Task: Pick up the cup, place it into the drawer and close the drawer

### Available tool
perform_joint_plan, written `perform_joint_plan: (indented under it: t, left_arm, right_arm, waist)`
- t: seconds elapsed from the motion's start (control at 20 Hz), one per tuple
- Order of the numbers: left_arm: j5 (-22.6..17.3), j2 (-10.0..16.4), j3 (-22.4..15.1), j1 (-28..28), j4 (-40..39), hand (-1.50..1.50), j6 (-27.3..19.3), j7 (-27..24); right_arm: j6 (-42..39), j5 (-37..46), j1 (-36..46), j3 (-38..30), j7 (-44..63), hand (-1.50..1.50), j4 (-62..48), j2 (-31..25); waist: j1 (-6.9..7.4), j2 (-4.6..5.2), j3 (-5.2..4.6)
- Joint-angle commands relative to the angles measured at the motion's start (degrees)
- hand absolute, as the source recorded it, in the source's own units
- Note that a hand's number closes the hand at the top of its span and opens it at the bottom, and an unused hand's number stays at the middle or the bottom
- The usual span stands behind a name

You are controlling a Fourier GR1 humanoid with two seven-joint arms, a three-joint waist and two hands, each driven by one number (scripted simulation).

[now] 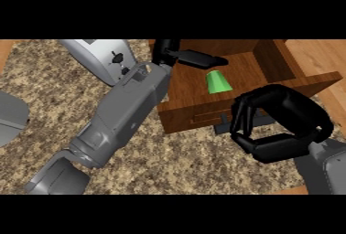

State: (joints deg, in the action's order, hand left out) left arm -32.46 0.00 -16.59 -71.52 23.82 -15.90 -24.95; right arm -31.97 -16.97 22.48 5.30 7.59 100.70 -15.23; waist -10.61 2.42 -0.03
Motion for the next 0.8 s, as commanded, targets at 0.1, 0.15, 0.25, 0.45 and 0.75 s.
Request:
perform_joint_plan:
  t: [0.1, 0.15, 0.25, 0.45, 0.75]
  left_arm:
    - [-4.19, 0.00, -0.24, 0.03, 0.21, -1.50, -2.69, -3.16]
    - [-3.52, 0.00, 0.45, 0.94, -1.04, -1.50, -1.91, -5.04]
    - [-4.57, 0.00, 0.80, -1.06, -1.28, -1.50, -3.80, -3.09]
    - [-5.95, 0.00, 1.90, 1.78, -1.01, -1.50, -1.21, -5.56]
    - [-6.17, 0.56, 2.99, 4.97, 0.90, -1.50, 2.21, -7.55]
  right_arm:
    - [-6.16, 5.93, -0.95, 4.71, 4.68, -1.50, 0.73, -7.01]
    - [-5.92, 9.12, -3.78, 4.99, 4.45, -1.50, 1.30, -8.31]
    - [-2.47, 17.67, -3.76, 6.61, 2.26, -1.50, 2.47, -7.29]
    - [1.95, 29.56, -7.08, 9.28, -2.22, -1.50, -0.86, -7.75]
    - [8.85, 41.15, -5.34, 15.45, -8.58, -1.50, -18.01, -3.86]
  waist:
    - [3.73, -1.23, 0.01]
    - [4.54, -1.25, 0.02]
    - [5.80, -1.55, 0.09]
    - [8.49, -1.68, 0.10]
    - [11.40, -1.82, 0.09]
